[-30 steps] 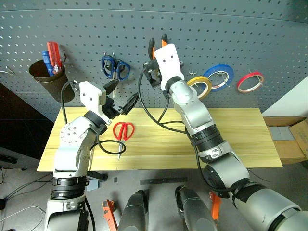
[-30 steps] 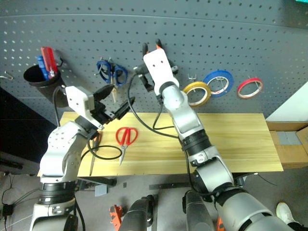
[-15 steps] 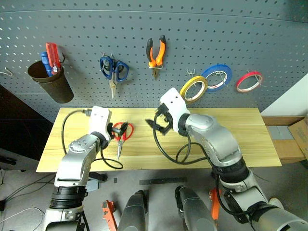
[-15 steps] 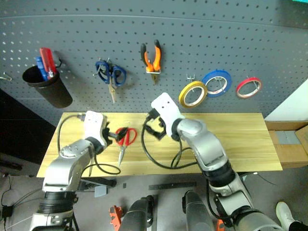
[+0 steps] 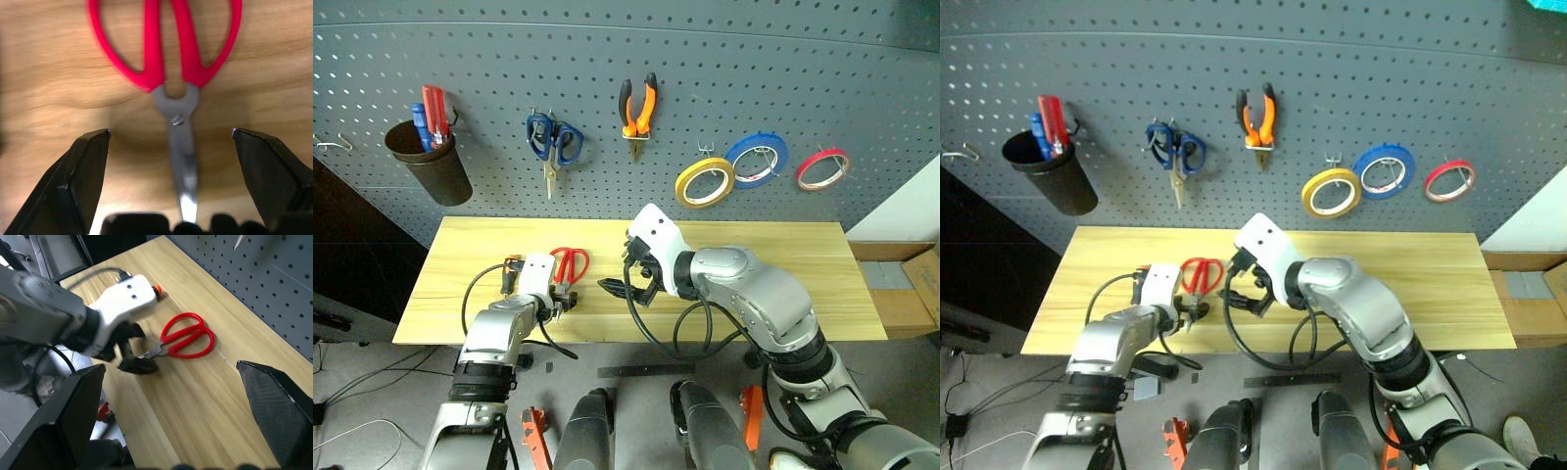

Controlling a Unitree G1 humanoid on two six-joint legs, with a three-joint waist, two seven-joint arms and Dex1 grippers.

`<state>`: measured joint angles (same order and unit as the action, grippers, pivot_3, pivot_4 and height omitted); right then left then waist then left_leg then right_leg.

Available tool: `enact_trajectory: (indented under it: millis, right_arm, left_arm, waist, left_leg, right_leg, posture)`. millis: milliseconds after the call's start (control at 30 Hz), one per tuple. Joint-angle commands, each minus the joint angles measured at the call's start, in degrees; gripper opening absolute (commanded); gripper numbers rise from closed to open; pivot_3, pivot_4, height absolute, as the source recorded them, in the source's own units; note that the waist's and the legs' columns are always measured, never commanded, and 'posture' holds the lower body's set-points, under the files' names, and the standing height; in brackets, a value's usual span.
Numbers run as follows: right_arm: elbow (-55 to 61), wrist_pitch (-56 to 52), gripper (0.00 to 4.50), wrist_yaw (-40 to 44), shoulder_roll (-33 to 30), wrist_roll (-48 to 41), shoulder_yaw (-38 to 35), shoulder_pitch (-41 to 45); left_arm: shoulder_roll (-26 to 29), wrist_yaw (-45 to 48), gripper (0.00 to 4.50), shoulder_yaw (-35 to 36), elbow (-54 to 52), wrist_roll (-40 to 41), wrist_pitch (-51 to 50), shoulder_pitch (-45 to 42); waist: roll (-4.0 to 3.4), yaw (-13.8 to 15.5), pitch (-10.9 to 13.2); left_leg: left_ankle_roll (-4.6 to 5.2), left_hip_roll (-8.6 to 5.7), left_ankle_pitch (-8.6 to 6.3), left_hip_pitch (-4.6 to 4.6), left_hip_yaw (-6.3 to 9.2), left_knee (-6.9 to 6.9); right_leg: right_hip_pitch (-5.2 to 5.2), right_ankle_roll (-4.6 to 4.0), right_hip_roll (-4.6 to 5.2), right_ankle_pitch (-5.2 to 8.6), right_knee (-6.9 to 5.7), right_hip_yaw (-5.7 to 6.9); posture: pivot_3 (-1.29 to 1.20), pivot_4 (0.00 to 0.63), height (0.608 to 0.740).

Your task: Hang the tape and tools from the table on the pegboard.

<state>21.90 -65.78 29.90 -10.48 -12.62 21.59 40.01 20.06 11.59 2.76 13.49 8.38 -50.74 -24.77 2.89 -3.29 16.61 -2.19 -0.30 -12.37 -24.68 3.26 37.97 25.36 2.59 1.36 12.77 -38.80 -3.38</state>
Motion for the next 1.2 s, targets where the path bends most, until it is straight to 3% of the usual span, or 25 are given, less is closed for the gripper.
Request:
enact_trajectory:
  millis: [33,100,433,867,1067,1200]
  right_arm:
    - [2.4,0.2,4.48,-0.3,-0.5,-0.8,-0.3,1.3]
    - [2.4,0.4,4.48,-0.5,-0.8,-0.7,-0.2,1.5]
    - [3.3,1.2,4.5,-1.2,-3.6,-0.2,-0.3,2.3]
    - [12.5,11.5,4.5,4.6,-12.2,-4.7,-7.3,-1.8]
    - [13.9,14.0,4.5,7.2,-13.7,-8.7,-11.6,-0.8]
    - [13.4,16.3,4.5,8.6,-15.0,-9.1,-11.7,-0.6]
  left_arm:
    - [-1.4,-1.5,4.3,1.2,4.6,-0.8,2.3,-1.2]
    - [-1.9,-2.1,4.3,2.1,6.3,-0.7,3.4,-1.7]
    - [-1.7,-0.9,1.11,3.8,7.4,-0.4,7.6,-0.7]
    - [-1.4,2.8,1.03,2.1,-18.1,-0.2,13.2,12.7]
    - [2.0,4.6,1.03,1.3,-28.6,-4.1,29.6,18.2]
    - [5.6,2.9,1.03,1.5,-33.8,-10.7,42.8,20.6]
  waist:
    - [0.0,0.0,0.0]
    - [0.0,0.0,0.0]
    - [-0.01,-0.2,0.0]
    - [0.0,-0.5,0.0]
    - [-0.02,-0.5,0.0]
    - [-0.02,-0.4,0.0]
  left_leg:
    - [0.0,-0.01,0.0,0.01,-0.01,0.0]
    - [0.0,-0.01,0.0,0.01,0.0,-0.01]
    - [0.0,-0.01,0.0,0.06,0.02,-0.01]
    - [0.01,0.02,-0.02,0.0,0.06,-0.12]
    - [0.01,0.08,-0.02,0.0,0.01,-0.15]
    - [0.03,0.23,-0.03,-0.06,-0.06,-0.21]
  right_leg:
    - [0.0,0.0,0.01,0.0,-0.02,-0.01]
    - [0.0,0.0,0.02,0.0,-0.02,-0.02]
    - [-0.02,0.0,0.04,0.0,-0.04,-0.06]
    - [-0.01,0.02,0.07,0.01,0.24,-0.07]
    - [-0.03,0.0,0.06,0.02,0.37,-0.11]
    - [-0.1,-0.07,0.06,-0.05,0.8,-0.11]
  posture:
    - [-0.06,0.262,0.74]
    - [-0.07,0.261,0.74]
    - [-0.09,0.257,0.74]
    - [-0.09,0.267,0.74]
    - [-0.09,0.264,0.74]
    - [-0.09,0.259,0.74]
